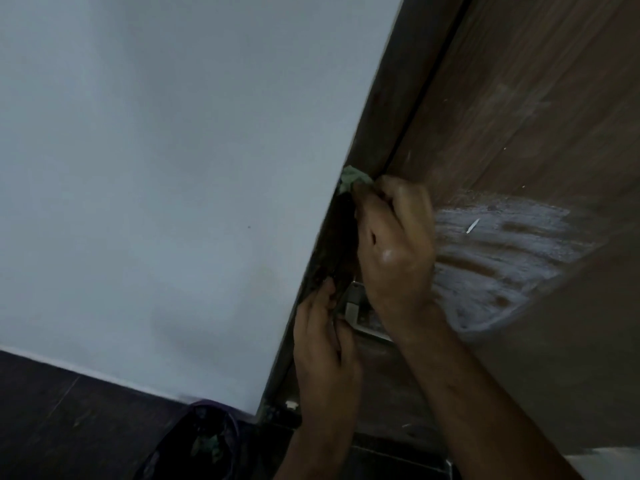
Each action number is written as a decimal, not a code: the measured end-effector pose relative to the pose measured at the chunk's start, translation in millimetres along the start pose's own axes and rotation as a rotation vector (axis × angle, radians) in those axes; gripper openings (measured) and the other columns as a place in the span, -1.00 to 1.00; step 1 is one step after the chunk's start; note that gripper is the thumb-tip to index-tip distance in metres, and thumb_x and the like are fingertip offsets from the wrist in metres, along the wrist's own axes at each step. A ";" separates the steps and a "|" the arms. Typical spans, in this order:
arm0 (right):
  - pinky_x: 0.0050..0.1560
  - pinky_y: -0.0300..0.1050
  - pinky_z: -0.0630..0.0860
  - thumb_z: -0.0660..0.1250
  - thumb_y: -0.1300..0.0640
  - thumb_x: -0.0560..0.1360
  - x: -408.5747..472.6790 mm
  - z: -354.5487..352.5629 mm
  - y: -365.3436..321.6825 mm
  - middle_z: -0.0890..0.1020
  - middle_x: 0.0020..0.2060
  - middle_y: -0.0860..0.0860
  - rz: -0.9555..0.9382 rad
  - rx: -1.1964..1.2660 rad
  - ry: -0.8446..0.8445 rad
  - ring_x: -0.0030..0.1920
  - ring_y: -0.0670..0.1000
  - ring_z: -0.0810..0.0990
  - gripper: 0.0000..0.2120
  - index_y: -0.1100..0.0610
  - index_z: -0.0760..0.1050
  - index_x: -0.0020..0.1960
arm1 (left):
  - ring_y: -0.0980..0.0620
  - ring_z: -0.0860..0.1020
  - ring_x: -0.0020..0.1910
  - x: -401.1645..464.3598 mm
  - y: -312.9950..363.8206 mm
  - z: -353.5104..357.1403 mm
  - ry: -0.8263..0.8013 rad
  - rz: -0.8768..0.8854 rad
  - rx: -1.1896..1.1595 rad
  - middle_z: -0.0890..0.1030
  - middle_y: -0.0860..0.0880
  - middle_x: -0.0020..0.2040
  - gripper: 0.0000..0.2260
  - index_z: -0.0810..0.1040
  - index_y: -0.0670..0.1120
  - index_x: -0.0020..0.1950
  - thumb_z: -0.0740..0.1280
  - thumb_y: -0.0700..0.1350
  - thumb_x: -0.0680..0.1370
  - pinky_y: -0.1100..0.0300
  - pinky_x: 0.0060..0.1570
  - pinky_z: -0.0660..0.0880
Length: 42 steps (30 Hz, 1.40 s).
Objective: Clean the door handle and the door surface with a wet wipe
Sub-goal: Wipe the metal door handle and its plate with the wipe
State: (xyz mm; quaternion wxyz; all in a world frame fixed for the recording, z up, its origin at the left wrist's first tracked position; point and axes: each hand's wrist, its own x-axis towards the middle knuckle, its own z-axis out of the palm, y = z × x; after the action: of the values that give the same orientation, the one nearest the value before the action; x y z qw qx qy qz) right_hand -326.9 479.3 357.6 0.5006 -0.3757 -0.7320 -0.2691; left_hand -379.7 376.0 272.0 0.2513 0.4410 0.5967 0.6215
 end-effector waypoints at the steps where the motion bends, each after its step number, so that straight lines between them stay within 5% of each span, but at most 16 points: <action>1: 0.09 -0.15 0.45 0.33 0.37 0.62 -9.8 2.8 -3.1 0.63 0.00 0.23 -0.025 -0.001 -0.057 -0.04 0.16 0.56 -0.87 0.37 0.64 0.09 | 0.23 0.44 0.33 0.6 -0.3 -0.5 0.001 0.006 0.003 0.49 0.10 0.33 -0.58 0.48 -0.07 0.43 0.18 -0.17 0.57 0.31 0.31 0.39; 4: 0.04 0.01 0.57 0.47 0.42 0.47 -60.3 8.5 -7.4 0.66 0.04 0.25 -0.121 -0.018 -0.359 0.01 0.21 0.59 -0.87 0.37 0.66 0.02 | 0.23 0.40 0.33 -1.6 -9.6 -1.6 -0.007 0.048 0.092 0.45 0.09 0.36 -0.59 0.47 -0.10 0.43 0.18 -0.13 0.59 0.35 0.34 0.33; 7: 0.00 0.02 0.54 0.57 0.33 0.36 -91.4 7.6 -7.7 0.72 -0.03 0.18 -0.186 -0.069 -0.507 0.00 0.18 0.63 -0.88 0.29 0.70 -0.12 | 0.26 0.37 0.30 -8.3 -27.1 -3.2 -0.013 0.026 0.164 0.43 0.11 0.32 -0.59 0.45 -0.11 0.44 0.27 -0.30 0.59 0.44 0.31 0.27; 9: -0.02 0.01 0.41 0.46 0.26 0.47 -84.9 6.5 -4.0 0.73 0.00 0.11 -0.149 -0.129 -0.410 0.05 0.15 0.54 -0.90 0.22 0.71 -0.04 | 0.23 0.42 0.28 -11.2 -35.9 -5.7 -0.020 0.004 0.155 0.46 0.10 0.29 -0.58 0.49 -0.14 0.42 0.30 -0.36 0.57 0.53 0.28 0.25; 12: -0.02 0.01 0.25 0.40 0.18 0.59 -54.0 7.2 4.4 0.72 0.03 0.00 -0.089 -0.224 -0.133 0.02 0.08 0.48 -0.89 0.10 0.70 0.05 | 0.46 0.39 0.18 -9.1 -39.5 -4.1 0.018 0.008 0.128 0.49 0.12 0.21 -0.63 0.54 -0.17 0.37 0.31 -0.36 0.57 0.63 0.17 0.23; 15: -0.01 0.03 0.25 0.39 0.19 0.60 -54.4 11.9 2.4 0.71 0.03 -0.01 -0.090 -0.224 -0.105 0.03 0.07 0.49 -0.89 0.10 0.69 0.05 | 0.58 0.36 0.18 -3.1 -38.4 5.9 0.110 0.025 0.093 0.54 0.13 0.18 -0.67 0.57 -0.14 0.34 0.31 -0.33 0.58 0.61 0.17 0.26; 19: 0.05 0.03 0.24 0.29 0.13 0.54 -101.0 15.2 -8.2 0.69 0.04 0.00 -0.138 -0.173 -0.502 0.16 0.07 0.44 -0.83 0.11 0.67 -0.04 | 0.24 0.57 0.13 3.2 -52.2 13.7 0.105 0.030 0.130 0.67 0.02 0.14 -0.71 0.61 -0.12 0.28 0.35 -0.18 0.56 0.30 0.19 0.50; 22: 0.16 0.09 0.25 0.16 0.10 0.64 -119.2 17.8 -9.9 0.59 0.21 -0.05 -0.084 -0.234 -0.730 0.28 0.07 0.42 -0.76 0.05 0.60 0.14 | 0.01 0.65 0.08 9.4 -67.7 17.1 0.060 0.053 0.186 0.70 -0.09 0.09 -0.73 0.64 -0.18 0.22 0.43 -0.22 0.52 0.05 0.14 0.58; 29: 0.02 0.03 0.27 0.24 0.11 0.58 -93.3 -4.0 -6.1 0.64 0.07 -0.11 -0.087 -0.162 -0.665 0.08 0.03 0.49 -0.78 0.00 0.63 0.11 | -0.02 0.63 0.10 19.2 -56.9 32.9 0.166 0.161 0.120 0.68 -0.17 0.10 -0.73 0.62 -0.25 0.24 0.41 -0.22 0.55 0.22 0.21 0.50; 34: -0.01 0.11 0.46 0.31 0.33 0.51 -92.1 -30.3 2.9 0.69 0.06 0.09 0.061 -0.033 -0.488 0.04 0.14 0.55 -0.75 0.21 0.71 0.10 | -0.05 0.60 0.07 21.4 -62.0 50.5 0.306 0.183 0.125 0.69 -0.21 0.05 -0.77 0.65 -0.31 0.13 0.45 -0.30 0.49 0.34 0.21 0.44; 39: -0.09 0.16 0.53 0.35 0.41 0.49 -111.6 -46.4 -1.0 0.68 0.01 0.21 0.111 0.002 -0.504 -0.06 0.24 0.61 -0.80 0.28 0.72 0.01 | -0.17 0.64 -0.06 13.3 -86.7 60.2 0.308 -0.040 0.190 0.70 -0.20 -0.06 -0.87 0.69 -0.27 0.04 0.44 -0.27 0.52 0.01 -0.02 0.58; 42: -0.14 0.19 0.54 0.35 0.43 0.48 -120.7 -46.2 0.2 0.69 -0.02 0.23 0.122 0.031 -0.534 -0.10 0.27 0.62 -0.80 0.29 0.73 -0.01 | -0.15 0.65 -0.12 16.1 -91.1 58.4 0.325 -0.113 0.201 0.71 -0.18 -0.10 -0.88 0.71 -0.24 -0.01 0.42 -0.22 0.53 0.01 -0.06 0.59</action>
State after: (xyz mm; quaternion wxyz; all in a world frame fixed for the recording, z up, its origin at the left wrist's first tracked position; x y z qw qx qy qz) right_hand -276.0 410.0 261.1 0.3110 -0.4688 -0.8182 -0.1187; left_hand -357.4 434.6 182.3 0.1407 0.3238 0.7123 0.6066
